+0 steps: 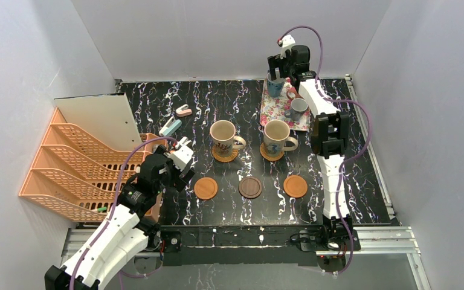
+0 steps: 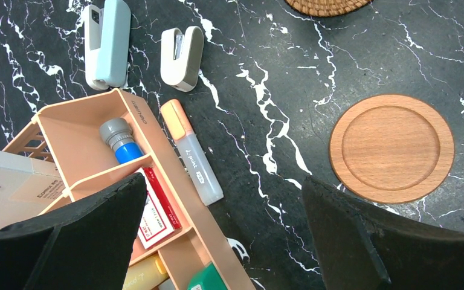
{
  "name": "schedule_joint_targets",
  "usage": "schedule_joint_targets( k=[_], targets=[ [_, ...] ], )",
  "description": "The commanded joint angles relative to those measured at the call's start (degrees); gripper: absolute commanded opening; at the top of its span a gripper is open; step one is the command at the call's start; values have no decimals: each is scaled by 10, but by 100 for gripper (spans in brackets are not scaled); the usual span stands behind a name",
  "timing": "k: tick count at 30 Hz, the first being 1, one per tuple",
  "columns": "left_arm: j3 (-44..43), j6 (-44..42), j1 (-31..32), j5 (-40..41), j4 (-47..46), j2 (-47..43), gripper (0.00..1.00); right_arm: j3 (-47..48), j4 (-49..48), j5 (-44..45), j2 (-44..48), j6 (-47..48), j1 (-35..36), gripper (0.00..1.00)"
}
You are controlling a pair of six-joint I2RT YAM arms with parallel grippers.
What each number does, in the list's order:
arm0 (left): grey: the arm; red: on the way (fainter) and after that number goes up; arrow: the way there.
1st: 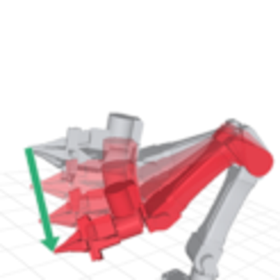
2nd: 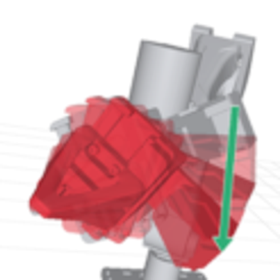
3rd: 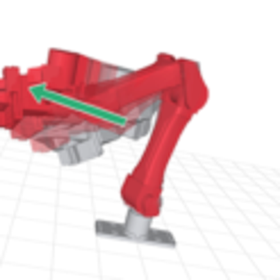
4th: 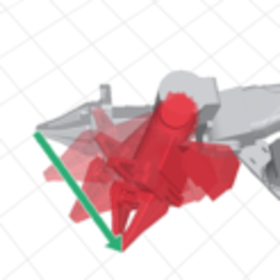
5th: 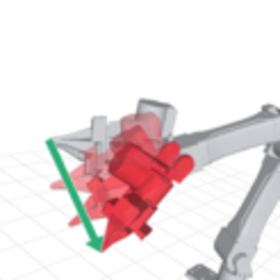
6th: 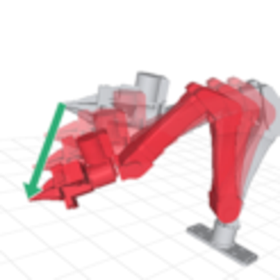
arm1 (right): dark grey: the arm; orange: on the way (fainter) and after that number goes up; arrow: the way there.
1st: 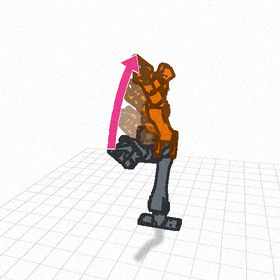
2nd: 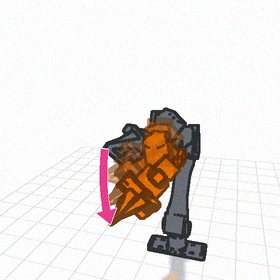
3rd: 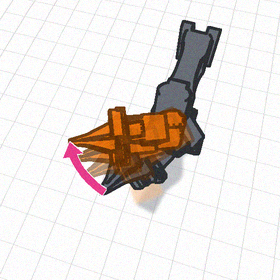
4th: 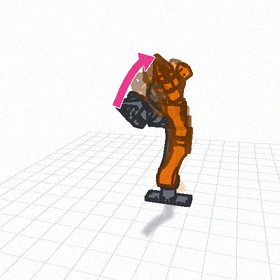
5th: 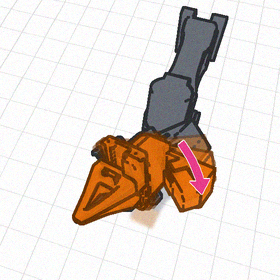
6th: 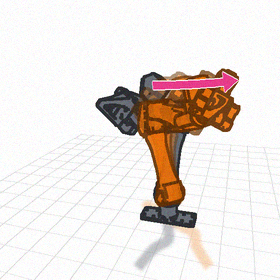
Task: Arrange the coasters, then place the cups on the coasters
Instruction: Pick up the cup from the tray.
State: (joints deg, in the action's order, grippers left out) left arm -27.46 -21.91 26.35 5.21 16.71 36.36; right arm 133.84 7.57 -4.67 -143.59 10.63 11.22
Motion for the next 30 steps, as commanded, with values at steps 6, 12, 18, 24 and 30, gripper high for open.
schedule_joint_targets(
  k=[6, 12, 18, 24, 30],
  targets=[
    [6, 0, -2, 3, -4, -1, 98, 54, -16, -4, -27, -55, -1, 98],
    [7, 0, -2, 5, -5, -3, 98, 70, -1, -25, -27, -96, -1, 98],
    [8, 0, -2, 6, -4, -7, 98, 71, 16, -13, -34, -102, 1, 98],
    [10, 0, -2, 4, -6, -5, 98, 63, 19, 3, -40, -83, 0, 98],
    [9, 0, -2, 4, -6, -6, 98, 57, 32, -14, -38, -75, 1, 98]
  ],
)
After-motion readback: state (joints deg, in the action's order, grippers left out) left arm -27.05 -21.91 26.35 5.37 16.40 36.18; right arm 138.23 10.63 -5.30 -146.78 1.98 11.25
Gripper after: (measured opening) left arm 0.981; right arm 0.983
